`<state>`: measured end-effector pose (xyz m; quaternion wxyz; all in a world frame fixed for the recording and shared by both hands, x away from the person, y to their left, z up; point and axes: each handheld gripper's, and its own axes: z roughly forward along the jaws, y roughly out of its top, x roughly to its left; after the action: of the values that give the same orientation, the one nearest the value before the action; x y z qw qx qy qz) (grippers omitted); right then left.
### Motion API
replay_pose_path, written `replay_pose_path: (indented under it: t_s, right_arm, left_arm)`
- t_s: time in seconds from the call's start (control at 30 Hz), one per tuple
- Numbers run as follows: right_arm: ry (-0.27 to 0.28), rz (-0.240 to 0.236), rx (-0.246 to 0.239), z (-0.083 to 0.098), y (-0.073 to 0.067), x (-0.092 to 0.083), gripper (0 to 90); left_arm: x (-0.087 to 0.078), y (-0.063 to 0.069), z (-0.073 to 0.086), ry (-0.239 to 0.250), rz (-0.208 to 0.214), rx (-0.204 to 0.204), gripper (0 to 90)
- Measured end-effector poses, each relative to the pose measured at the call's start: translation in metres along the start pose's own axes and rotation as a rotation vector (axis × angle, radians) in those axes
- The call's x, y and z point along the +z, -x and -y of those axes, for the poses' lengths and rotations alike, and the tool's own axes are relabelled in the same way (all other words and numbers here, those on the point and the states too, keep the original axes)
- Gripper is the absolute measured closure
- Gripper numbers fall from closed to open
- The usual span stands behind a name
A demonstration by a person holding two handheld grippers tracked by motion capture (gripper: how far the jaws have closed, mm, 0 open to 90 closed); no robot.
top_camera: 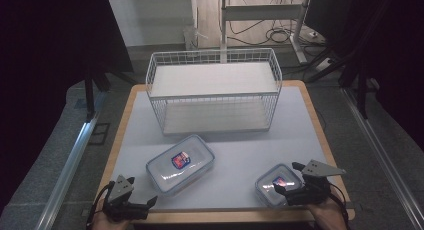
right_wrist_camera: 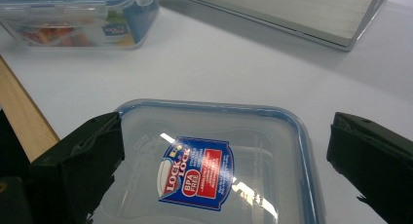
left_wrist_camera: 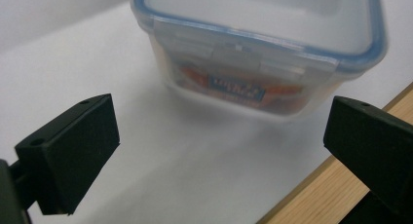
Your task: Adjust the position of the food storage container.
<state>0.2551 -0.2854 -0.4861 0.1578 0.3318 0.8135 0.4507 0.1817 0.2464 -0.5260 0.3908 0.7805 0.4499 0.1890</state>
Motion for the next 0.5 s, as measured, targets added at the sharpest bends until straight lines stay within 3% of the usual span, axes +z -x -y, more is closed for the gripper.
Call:
replay_pose_path:
  t_s: [0.17, 0.5]
  right_arm:
    - [0.016, 0.015, -0.014, -0.0002, -0.0007, -0.0012, 0.5]
    - [-0.010, 0.021, -0.023, 0.0004, -0.0018, 0.0018, 0.8]
  left_arm:
    - [-0.0001, -0.0068, 0.0012, 0.002, -0.001, -0.069, 0.0]
    - [0.0036, -0.0013, -0.0011, -0.036, -0.027, -0.019, 0.6]
